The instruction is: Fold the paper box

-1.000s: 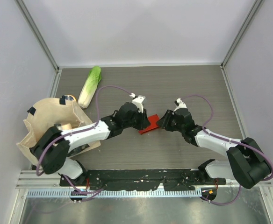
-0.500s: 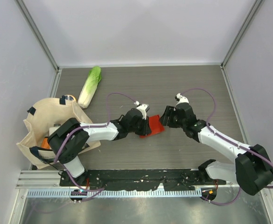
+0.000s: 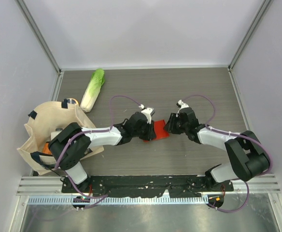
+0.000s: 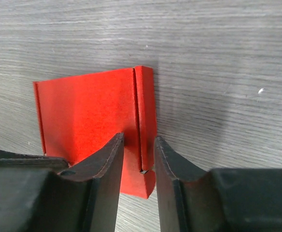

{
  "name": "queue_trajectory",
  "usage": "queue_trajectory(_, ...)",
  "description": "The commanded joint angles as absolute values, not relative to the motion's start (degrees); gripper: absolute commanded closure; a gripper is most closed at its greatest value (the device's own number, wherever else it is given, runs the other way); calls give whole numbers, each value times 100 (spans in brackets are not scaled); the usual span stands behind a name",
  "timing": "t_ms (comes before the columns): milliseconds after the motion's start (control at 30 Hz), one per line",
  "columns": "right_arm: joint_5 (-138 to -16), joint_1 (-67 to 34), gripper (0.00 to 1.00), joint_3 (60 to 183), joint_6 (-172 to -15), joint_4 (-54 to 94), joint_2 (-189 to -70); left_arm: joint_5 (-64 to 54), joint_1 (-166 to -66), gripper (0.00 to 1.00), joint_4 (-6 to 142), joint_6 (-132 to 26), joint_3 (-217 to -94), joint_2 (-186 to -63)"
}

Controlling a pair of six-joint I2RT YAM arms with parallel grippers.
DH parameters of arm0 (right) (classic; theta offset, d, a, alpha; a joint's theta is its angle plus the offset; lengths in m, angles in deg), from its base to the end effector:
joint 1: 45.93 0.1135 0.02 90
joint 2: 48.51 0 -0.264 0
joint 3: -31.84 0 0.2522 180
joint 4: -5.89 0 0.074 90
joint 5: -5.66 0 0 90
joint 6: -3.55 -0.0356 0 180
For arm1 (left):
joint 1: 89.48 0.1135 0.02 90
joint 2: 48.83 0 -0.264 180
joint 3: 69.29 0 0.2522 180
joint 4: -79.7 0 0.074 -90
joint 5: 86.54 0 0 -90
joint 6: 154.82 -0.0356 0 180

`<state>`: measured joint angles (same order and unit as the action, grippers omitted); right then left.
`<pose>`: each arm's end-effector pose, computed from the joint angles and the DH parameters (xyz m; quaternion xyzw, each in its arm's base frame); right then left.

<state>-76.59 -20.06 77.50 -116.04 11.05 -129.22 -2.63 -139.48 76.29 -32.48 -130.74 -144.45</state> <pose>0.2384 0.1209 0.1587 0.0009 0.9055 0.2497 0.3432 0.2164 -0.2638 0.1679 0.1607 0.8817 -0.3262 0.3006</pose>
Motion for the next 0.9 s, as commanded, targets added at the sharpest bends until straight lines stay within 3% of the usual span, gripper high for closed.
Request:
queue_trajectory(0, -7521, -2000, 66, 7619, -11546, 585, -13069, -339, -13888, 75, 7508, -3397, -13201, -14375)
queue_trajectory(133, -7599, -2000, 70, 7496, -11555, 497, -13069, -576, -13756, 69, 7429, -3371, -13341, -14305)
queue_trajectory(300, -7634, -2000, 71, 7504, -11484, 532, -13087, -770, -13484, 48, 7385, -3213, -13289, -13779)
queue_trajectory(400, -7678, -2000, 69, 7548, -11467, 541, -13060, -718, -13308, 43, 7070, -3212, -13184, -13348)
queue_trajectory(667, -7775, -2018, 69, 7601, -11449, 524, -13297, -840, -12710, 41, 7032, -2800, -12683, -13162)
queue_trajectory(867, -7741, -2211, 78, 7382, -11598, 356, -13464, -885, -12701, 40, 7323, -2492, -12647, -13435)
